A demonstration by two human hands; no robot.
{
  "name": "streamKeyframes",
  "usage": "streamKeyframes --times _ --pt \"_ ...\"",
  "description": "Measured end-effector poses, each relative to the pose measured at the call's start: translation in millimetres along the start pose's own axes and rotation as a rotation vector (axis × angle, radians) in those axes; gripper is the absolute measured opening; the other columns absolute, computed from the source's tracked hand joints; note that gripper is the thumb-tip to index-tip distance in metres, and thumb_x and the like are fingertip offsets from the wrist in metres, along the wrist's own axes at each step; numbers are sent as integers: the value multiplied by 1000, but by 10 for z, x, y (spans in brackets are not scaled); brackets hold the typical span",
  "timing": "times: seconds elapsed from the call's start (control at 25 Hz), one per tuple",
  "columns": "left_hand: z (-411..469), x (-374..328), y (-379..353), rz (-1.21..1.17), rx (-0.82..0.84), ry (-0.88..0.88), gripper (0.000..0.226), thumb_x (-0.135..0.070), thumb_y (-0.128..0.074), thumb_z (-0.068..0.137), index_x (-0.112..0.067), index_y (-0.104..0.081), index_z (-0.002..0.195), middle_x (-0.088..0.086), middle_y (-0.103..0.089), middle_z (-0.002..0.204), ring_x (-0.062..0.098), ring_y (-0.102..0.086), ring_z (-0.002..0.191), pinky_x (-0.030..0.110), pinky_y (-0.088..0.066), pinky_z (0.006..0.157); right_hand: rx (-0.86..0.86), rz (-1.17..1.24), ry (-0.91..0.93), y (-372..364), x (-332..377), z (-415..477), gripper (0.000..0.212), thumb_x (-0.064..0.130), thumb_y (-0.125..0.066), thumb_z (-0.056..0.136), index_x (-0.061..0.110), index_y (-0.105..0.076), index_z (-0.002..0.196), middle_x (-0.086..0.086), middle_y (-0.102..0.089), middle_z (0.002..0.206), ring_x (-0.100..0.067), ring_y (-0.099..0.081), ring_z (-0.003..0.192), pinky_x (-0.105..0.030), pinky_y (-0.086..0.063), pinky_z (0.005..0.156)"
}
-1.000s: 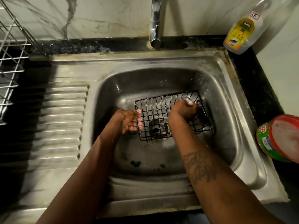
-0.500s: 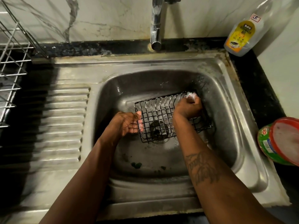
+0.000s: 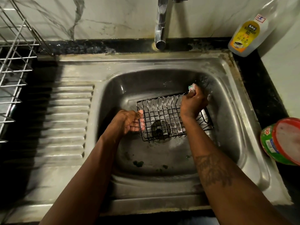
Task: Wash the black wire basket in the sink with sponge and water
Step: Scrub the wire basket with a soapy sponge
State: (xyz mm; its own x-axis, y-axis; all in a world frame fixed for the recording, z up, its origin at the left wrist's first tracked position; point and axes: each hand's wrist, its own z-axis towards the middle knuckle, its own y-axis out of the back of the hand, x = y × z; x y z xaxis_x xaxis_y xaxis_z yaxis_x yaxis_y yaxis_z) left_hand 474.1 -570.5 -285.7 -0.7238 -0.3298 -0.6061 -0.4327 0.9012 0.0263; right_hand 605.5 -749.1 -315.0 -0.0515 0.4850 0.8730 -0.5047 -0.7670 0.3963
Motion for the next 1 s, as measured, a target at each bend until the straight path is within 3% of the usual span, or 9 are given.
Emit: streamKeyframes --times 0.16,0.24,0.32,0.4,0.52,0.6,0.8,0.88,1.0 --pt "10 -2 10 8 9 2 23 -21 -64 98 -1 -66 87 13 -68 80 28 -68 71 42 -61 73 183 -141 98 53 55 -110 36 5 -52 82 6 -75 109 -17 -71 102 -30 -68 89 -17 -46 72" --pt "24 -1 12 13 14 5 23 -22 -65 97 -1 -66 87 13 -68 79 27 -69 70 41 -62 70 383 -157 137 29 158 -305 28 3 -56 89 6 -72 112 -7 -65 99 -20 -66 88 -7 -41 63" --pt "27 3 17 2 16 9 22 -22 -65 97 -2 -66 88 12 -69 79 26 -69 70 39 -63 63 603 -156 355 -16 319 -593 27 2 -54 96 7 -70 116 3 -63 97 -5 -66 82 -7 -46 59" --pt "43 6 30 6 16 20 21 -22 -66 97 -2 -67 91 13 -69 81 26 -70 70 39 -63 62 660 -184 582 -57 300 -720 29 1 -56 96 11 -71 118 0 -66 105 -14 -67 82 -21 -57 62" --pt "44 12 55 29 4 31 21 -22 -65 97 -2 -67 91 14 -70 81 28 -70 73 42 -63 68 441 -330 297 92 109 -230 18 12 -56 95 14 -70 107 -2 -66 98 -26 -67 85 -24 -55 63" --pt "40 13 58 36 -14 39 21 -21 -65 97 -1 -67 91 14 -70 82 29 -70 75 45 -62 76 302 -323 109 254 -89 175 25 15 -54 85 7 -73 101 -14 -69 97 -33 -65 88 -39 -55 76" --pt "-14 13 32 108 -62 15 22 -15 -69 94 4 -68 104 18 -72 83 29 -73 72 46 -62 72 738 -234 288 176 117 -254 22 9 -56 97 24 -71 105 10 -63 95 -14 -63 79 -23 -54 62" --pt "-37 -54 52 434 -251 -161 32 -30 -81 84 1 -70 87 16 -72 76 27 -72 69 38 -60 72 809 -227 437 132 194 -402 28 6 -54 98 21 -71 115 8 -61 108 -11 -63 84 -22 -57 66" --pt "-53 -232 -70 988 -562 -550 41 -45 -82 77 -7 -72 87 10 -72 81 27 -69 78 35 -57 74 669 -190 263 150 219 -278 26 3 -55 95 11 -71 113 -4 -61 109 -18 -64 87 -9 -47 64"
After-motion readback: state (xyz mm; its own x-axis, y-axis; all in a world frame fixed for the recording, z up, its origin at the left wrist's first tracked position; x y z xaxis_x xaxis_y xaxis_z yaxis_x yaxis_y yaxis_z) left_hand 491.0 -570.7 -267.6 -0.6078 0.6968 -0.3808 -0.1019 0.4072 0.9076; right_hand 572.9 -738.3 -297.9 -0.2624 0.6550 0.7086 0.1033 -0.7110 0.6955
